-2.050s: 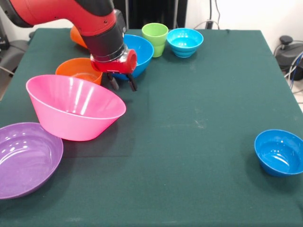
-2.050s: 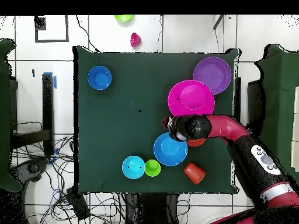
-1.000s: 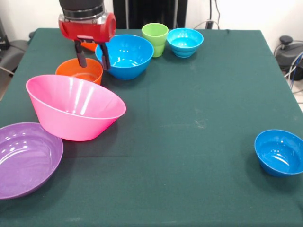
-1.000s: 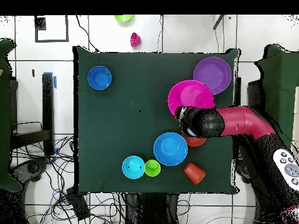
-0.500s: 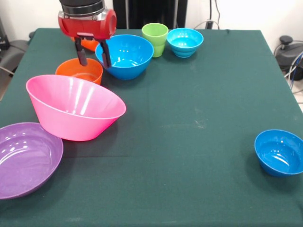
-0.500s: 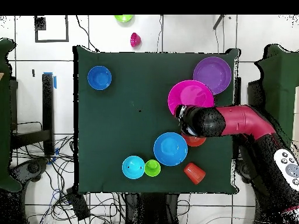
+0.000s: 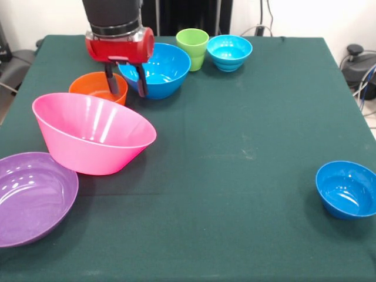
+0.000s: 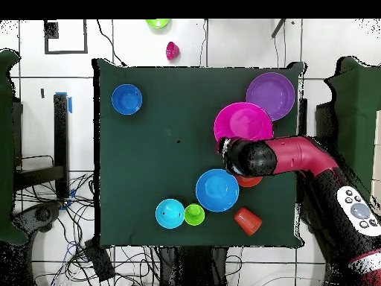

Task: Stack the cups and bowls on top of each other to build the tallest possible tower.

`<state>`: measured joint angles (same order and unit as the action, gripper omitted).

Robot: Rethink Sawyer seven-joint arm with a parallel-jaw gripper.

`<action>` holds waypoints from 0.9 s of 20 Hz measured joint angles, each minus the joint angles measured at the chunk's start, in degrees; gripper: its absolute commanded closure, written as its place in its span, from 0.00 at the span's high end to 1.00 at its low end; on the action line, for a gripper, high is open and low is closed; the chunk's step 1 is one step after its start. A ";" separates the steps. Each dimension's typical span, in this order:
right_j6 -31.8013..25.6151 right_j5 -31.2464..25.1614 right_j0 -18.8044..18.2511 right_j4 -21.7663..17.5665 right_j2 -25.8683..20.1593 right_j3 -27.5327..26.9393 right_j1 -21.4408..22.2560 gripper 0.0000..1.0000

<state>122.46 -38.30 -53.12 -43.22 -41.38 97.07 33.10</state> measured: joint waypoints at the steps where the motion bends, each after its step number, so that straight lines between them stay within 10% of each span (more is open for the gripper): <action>1: 0.00 0.31 0.08 -0.39 0.01 0.01 -0.37 1.00; 18: 0.00 2.87 0.67 -2.98 0.02 0.01 -1.53 1.00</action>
<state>122.46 -35.43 -52.45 -46.20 -41.36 97.08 31.57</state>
